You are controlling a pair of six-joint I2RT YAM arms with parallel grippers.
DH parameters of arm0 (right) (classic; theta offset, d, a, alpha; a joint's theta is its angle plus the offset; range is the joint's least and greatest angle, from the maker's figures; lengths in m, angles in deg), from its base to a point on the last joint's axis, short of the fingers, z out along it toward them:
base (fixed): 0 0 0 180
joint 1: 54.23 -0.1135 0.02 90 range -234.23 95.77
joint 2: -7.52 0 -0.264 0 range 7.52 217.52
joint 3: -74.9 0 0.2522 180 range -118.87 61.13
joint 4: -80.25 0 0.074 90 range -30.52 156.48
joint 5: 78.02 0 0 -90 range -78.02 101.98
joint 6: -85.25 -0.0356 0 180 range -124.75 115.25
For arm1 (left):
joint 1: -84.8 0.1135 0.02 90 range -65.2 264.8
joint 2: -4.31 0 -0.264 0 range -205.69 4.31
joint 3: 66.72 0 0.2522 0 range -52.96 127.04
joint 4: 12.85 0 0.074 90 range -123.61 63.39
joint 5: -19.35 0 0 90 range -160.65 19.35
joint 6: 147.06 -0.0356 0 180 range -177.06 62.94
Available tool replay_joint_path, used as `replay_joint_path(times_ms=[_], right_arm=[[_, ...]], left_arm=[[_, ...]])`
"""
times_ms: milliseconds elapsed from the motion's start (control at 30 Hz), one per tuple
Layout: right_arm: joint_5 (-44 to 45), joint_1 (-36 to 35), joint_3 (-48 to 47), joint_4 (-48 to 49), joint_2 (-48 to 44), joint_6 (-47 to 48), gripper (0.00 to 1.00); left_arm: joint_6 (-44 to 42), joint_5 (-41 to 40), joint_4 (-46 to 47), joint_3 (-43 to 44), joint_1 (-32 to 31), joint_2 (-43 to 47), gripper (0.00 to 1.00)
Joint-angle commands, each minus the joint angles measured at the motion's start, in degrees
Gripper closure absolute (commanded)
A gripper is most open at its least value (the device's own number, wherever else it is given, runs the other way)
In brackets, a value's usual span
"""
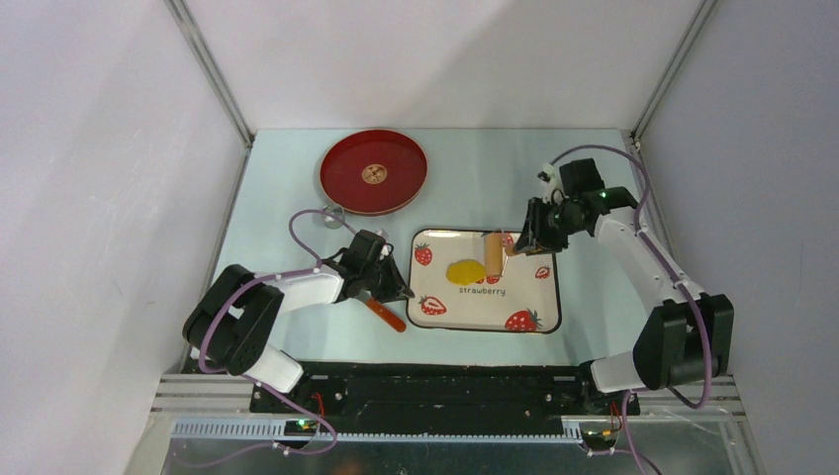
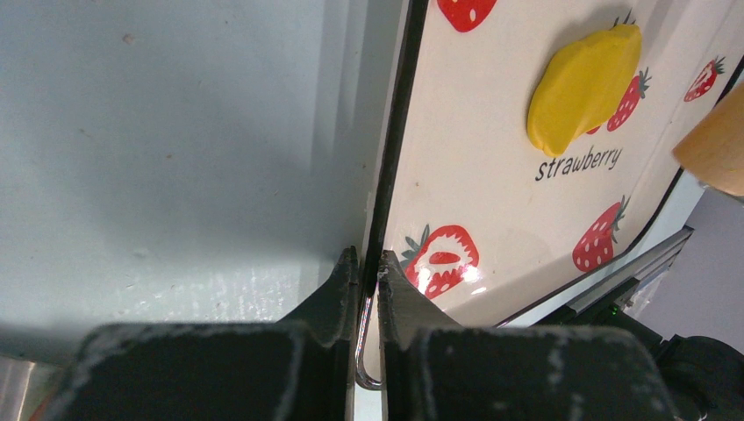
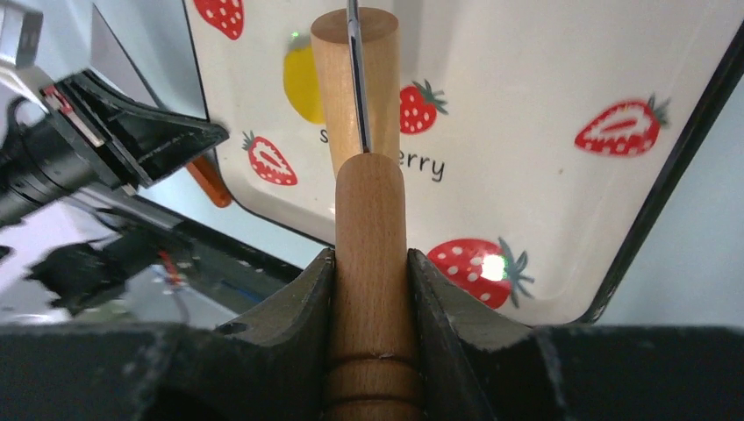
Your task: Roll out the dumpling wrappers from the dough
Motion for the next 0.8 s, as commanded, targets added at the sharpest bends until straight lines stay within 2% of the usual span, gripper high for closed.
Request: replay_joint_path(times_ms=[0,167,267,367,567,767], right_arm=[[12.4,-7.8,-5.8,1.1,-4.4,11.5,1.0],[23.7,-18.0,-5.9,4.4,-7.5,24.5,1.0],[28.1,-20.9,-5.8,6.5,-7.8,32.6,1.0],[29.3,-23.6,-6.2,8.1,-7.9,37.9,1.0],[24.0,-29.3,-6.2,6.7,-8.3,52.1,1.0],[23.9,-36.2,-5.5,5.1,-5.3,60.0,1.0]], left_arm=[[-1.4,-5.8,-4.9,-1.6,1.2,-2.4,1.0],[-1.3,-5.6,-4.6,-1.7,1.3,-2.4,1.0],[-1.3,-5.5,-4.5,-1.8,1.4,-2.5,1.0],[-1.3,-5.4,-4.4,-1.8,1.4,-2.6,1.0],[-1.5,-5.1,-4.1,-1.9,1.6,-2.8,1.0],[-1.6,-4.9,-3.9,-2.0,1.8,-2.8,1.0]])
